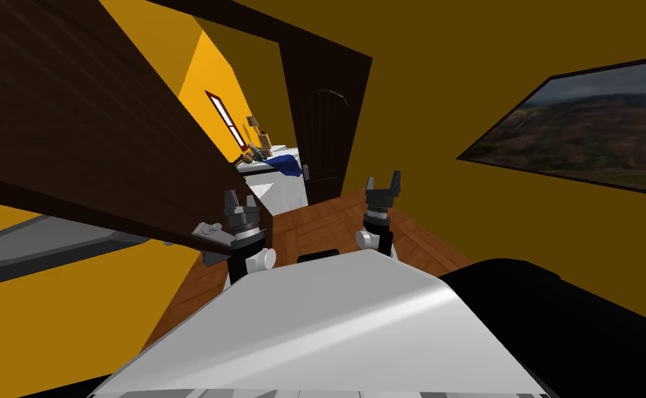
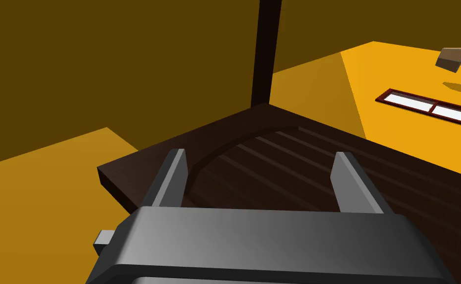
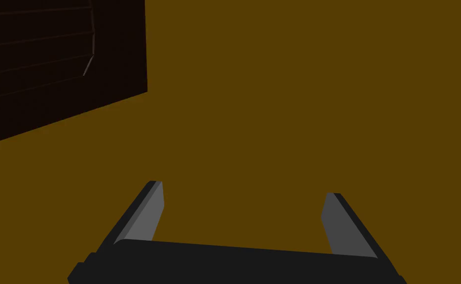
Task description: Pull the door open
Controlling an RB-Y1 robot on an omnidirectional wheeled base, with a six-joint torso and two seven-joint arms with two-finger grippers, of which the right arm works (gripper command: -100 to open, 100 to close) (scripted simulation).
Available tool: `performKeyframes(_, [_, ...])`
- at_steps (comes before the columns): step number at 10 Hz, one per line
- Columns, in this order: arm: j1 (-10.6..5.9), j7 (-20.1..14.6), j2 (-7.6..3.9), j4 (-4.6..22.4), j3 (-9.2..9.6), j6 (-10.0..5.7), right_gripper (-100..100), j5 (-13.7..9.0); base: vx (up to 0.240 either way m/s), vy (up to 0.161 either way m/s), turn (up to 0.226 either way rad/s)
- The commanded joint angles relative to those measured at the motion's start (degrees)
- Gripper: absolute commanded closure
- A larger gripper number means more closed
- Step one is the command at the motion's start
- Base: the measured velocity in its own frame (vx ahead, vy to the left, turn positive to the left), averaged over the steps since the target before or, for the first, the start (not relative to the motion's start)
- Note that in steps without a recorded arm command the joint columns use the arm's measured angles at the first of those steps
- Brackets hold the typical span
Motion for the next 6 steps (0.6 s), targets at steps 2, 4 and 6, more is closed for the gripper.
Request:
performKeyframes(2, [-1.50, 0.4, -1.22, 3.1, -0.05, 0.18, -100, -1.0, 0.069, 0.018, 0.096])
performKeyframes(4, [-2.80, 0.7, -2.19, 5.8, -0.10, 0.34, -100, -1.9, 0.082, 0.008, 0.073])
performKeyframes(6, [-3.90, 1.0, -2.98, 8.0, -0.14, 0.47, -100, -2.6, 0.082, 0.007, 0.082])
